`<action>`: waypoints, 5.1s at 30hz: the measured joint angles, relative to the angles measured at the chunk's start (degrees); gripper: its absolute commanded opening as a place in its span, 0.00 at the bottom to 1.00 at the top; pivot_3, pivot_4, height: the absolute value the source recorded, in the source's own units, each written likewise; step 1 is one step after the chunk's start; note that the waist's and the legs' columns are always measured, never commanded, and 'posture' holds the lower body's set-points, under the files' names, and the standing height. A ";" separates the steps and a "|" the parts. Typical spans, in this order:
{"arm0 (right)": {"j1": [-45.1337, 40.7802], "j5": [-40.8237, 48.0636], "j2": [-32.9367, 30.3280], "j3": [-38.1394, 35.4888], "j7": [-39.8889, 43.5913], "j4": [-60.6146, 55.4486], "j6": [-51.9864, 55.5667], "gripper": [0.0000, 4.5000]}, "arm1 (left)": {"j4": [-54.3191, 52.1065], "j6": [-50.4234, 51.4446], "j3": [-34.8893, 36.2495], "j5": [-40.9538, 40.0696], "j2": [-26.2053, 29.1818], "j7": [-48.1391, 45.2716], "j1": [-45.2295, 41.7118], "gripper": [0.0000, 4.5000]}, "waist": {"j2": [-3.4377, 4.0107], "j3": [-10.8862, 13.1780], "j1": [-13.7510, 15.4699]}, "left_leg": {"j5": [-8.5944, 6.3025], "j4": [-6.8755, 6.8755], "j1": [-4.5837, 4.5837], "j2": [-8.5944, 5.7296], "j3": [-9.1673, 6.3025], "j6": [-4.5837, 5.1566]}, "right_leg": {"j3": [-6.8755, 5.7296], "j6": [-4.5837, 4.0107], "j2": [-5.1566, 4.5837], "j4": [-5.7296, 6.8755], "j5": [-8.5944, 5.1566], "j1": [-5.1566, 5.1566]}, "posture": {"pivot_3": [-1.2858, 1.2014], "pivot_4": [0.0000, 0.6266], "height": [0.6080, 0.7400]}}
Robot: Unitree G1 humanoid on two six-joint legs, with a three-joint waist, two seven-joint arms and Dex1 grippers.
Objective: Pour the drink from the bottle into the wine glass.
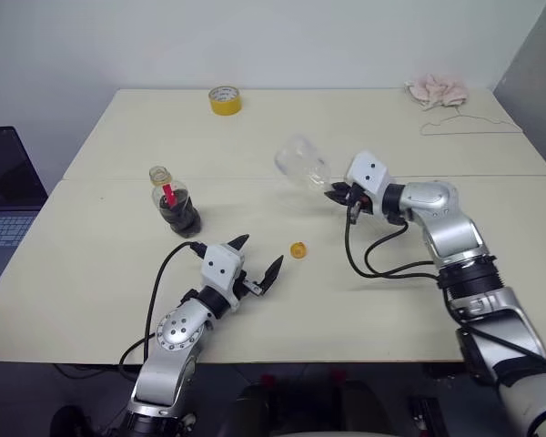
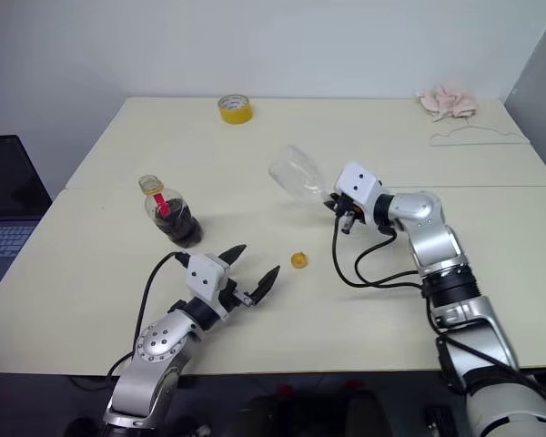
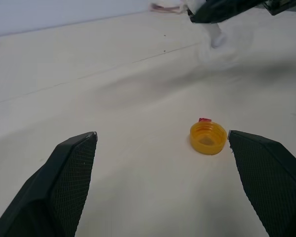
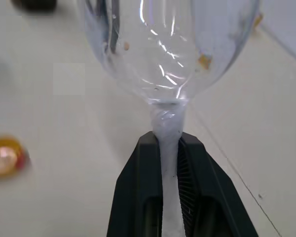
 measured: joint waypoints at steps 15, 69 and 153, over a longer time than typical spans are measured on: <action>10.28 1.86 13.71 0.74 -17.27 -2.02 -3.99 0.04 | 0.00 0.00 0.48 0.03 0.08 -0.03 -0.18 1.00 | 0.02 0.00 -0.13 | 0.01 -0.04 0.14 0.00 -0.01 -0.01 | 0.03 0.00 0.03 0.21 0.00 -0.05 | 0.52 0.24 1.00; 17.42 3.44 6.59 2.76 -17.95 -5.83 8.63 0.99 | 1.00 0.01 1.73 0.03 1.23 -0.12 -2.06 1.00 | 0.13 -0.98 0.05 | 0.01 -0.20 0.38 0.01 -0.02 -0.02 | 0.07 -0.01 0.06 0.03 -0.01 0.18 | 0.52 0.24 1.00; 10.65 39.64 -31.54 -11.91 8.49 -42.94 29.87 0.99 | 20.41 3.61 18.60 0.03 2.53 10.96 -20.56 1.00 | -0.24 0.22 1.86 | -0.02 -0.09 0.19 0.04 -0.12 0.05 | -0.25 0.00 0.02 -0.60 0.14 0.49 | 0.52 0.24 1.00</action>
